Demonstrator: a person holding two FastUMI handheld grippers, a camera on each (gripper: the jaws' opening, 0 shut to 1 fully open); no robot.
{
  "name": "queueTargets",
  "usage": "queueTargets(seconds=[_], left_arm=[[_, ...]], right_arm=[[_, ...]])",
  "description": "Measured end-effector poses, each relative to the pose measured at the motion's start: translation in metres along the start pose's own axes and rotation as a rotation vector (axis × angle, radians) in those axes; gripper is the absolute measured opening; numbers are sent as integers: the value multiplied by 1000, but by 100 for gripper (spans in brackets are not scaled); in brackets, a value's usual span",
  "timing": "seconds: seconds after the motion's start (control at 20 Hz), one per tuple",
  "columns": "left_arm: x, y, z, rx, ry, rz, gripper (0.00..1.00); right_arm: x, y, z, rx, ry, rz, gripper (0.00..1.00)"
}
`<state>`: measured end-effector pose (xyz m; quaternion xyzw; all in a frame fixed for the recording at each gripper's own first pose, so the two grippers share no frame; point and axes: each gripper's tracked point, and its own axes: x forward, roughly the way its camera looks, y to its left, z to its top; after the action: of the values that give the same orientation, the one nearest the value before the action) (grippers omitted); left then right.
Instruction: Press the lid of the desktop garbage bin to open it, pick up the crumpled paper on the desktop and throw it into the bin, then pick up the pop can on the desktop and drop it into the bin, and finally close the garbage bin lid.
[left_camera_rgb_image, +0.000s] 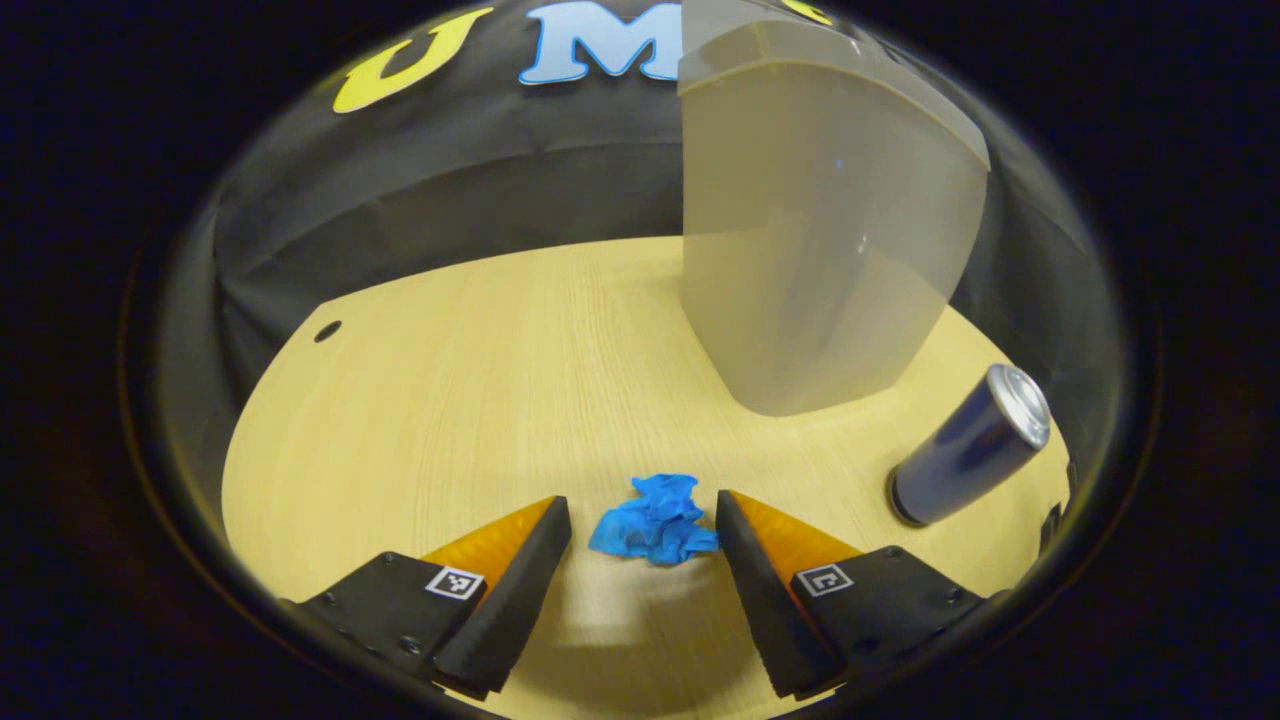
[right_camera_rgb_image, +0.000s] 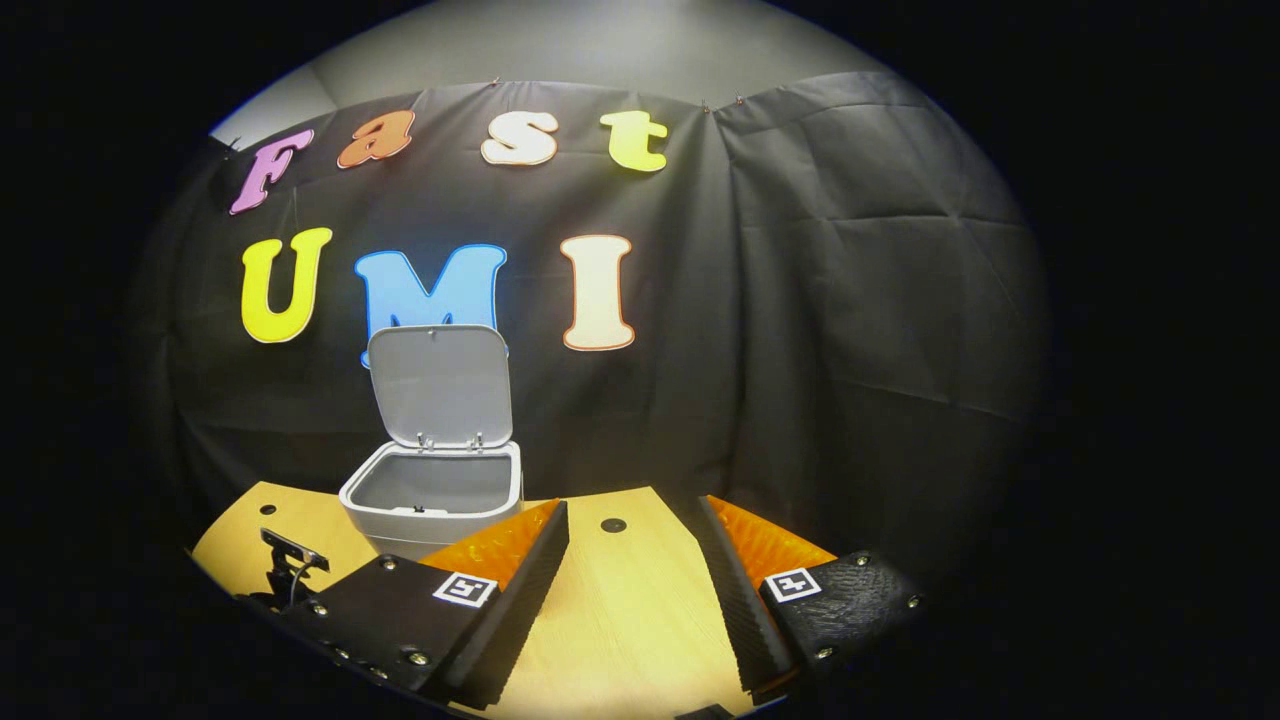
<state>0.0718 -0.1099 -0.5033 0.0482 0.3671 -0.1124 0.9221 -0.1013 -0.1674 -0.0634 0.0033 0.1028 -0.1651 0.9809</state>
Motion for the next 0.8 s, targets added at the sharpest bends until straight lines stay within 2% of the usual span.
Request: queueTargets(seconds=[0.15,0.3,0.55,0.6,0.7,0.8], left_arm=[[4,0,-6,0,8,9,98],[6,1,-5,7,5,13,92],[7,5,-2,21,1,19,62],[5,6,-1,28,1,24,62],[5,5,7,40,-25,36,43],[1,4,11,55,-34,34,45]], right_arm=[[1,2,-1,0,6,7,82],[6,7,-2,-6,12,14,82],[8,10,-5,-7,23,22,82],[9,11,-5,-10,24,23,82],[9,11,-6,-12,26,25,82],[9,13,-8,-9,30,30,83]])
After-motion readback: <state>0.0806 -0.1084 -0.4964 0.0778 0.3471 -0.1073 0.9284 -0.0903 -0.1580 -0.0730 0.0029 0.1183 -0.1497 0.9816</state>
